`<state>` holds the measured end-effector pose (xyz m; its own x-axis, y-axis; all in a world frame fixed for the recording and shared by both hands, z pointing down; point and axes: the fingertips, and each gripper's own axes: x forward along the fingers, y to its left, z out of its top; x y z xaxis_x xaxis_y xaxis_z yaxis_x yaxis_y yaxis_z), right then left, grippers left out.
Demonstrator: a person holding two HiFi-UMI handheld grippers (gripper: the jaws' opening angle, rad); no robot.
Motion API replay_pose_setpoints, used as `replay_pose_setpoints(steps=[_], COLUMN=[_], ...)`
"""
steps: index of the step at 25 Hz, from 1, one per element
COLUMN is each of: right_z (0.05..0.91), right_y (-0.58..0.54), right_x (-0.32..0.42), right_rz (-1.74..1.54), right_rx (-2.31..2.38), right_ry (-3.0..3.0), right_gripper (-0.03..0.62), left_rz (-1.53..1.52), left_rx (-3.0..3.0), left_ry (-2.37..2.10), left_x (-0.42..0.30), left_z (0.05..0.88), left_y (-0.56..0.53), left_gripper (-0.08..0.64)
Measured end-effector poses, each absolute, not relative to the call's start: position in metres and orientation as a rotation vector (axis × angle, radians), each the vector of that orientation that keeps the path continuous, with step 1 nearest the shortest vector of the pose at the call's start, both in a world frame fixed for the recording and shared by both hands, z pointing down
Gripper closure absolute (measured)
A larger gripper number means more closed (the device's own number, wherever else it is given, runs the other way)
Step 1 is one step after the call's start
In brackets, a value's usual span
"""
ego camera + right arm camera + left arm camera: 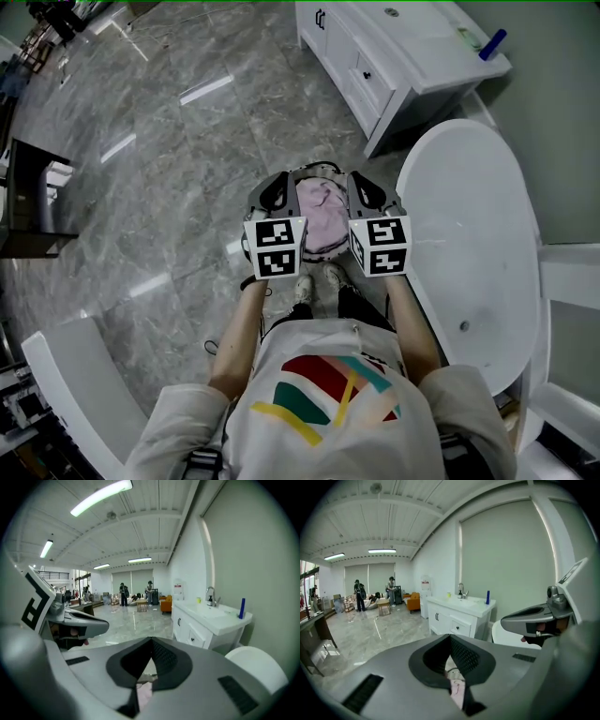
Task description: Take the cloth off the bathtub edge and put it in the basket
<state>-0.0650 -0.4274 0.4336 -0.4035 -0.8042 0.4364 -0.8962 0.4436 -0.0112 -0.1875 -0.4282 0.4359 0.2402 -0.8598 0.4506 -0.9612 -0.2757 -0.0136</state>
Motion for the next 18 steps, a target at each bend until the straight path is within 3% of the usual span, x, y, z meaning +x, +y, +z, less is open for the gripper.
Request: replay_pose_setpoints(steps=[8,18], right_z=[0.329,0.297], right_y=[-0.392,-0.365], right_x=[-0.069,-0.070], right_rz=[0.172,0.096], right_rx=[1.513,1.498], right_ry=[-2.493,-2.558], right_gripper=[0.580,0.580], left_rz=[0.296,0.218], left_rx=[2.363,2.388], left_ry=[-1.777,-1.816], left_x=[-0.177,-0.175], left_z=[0.328,0.300], left_y=[-0.391,-0.370], left_gripper=[0.541,0.541])
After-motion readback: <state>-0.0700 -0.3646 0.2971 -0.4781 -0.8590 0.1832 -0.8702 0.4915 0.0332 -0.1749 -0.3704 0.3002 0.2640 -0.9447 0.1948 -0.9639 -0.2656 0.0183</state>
